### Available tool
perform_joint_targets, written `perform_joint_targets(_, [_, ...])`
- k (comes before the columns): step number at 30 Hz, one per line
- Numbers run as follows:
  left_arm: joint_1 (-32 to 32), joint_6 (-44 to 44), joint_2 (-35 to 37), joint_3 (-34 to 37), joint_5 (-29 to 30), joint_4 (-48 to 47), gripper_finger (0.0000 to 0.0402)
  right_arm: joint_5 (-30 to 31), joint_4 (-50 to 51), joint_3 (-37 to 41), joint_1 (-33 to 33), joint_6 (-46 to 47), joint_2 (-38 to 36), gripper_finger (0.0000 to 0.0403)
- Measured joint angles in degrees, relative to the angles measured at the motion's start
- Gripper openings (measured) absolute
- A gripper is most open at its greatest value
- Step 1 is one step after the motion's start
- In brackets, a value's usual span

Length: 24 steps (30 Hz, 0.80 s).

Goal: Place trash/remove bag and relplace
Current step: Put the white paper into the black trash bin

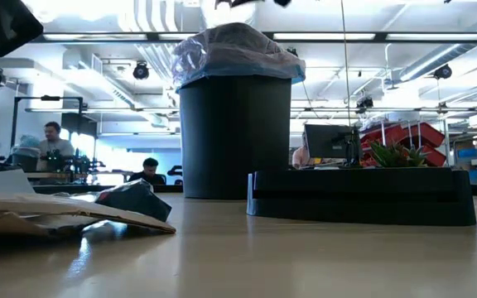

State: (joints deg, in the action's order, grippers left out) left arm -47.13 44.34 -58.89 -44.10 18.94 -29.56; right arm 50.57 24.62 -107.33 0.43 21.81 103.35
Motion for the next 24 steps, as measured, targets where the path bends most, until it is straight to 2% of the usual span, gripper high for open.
perform_joint_targets(8, [0.0,-0.1,1.6,0.0,0.0,-1.8,0.0309,-0.1,12.9,0.2,1.8,8.9,0.0,0.0237])
perform_joint_targets(13, [0.1,-0.3,1.6,0.0,0.0,-2.1,0.0309,-0.1,16.9,0.2,2.6,14.5,0.0,0.0267])
perform_joint_targets(17, [0.1,-0.3,2.1,0.0,0.0,-3.9,0.0309,-0.4,14.1,0.2,5.4,11.0,0.0,0.0282])
perform_joint_targets(21, [0.1,-0.4,3.3,0.2,0.0,-5.7,0.0309,-8.4,9.0,0.5,10.1,4.0,0.0,0.0288])
perform_joint_targets(24, [0.3,-1.9,4.5,1.4,0.3,-6.0,0.0309,-13.2,5.7,1.8,13.9,3.3,0.6,0.0285])
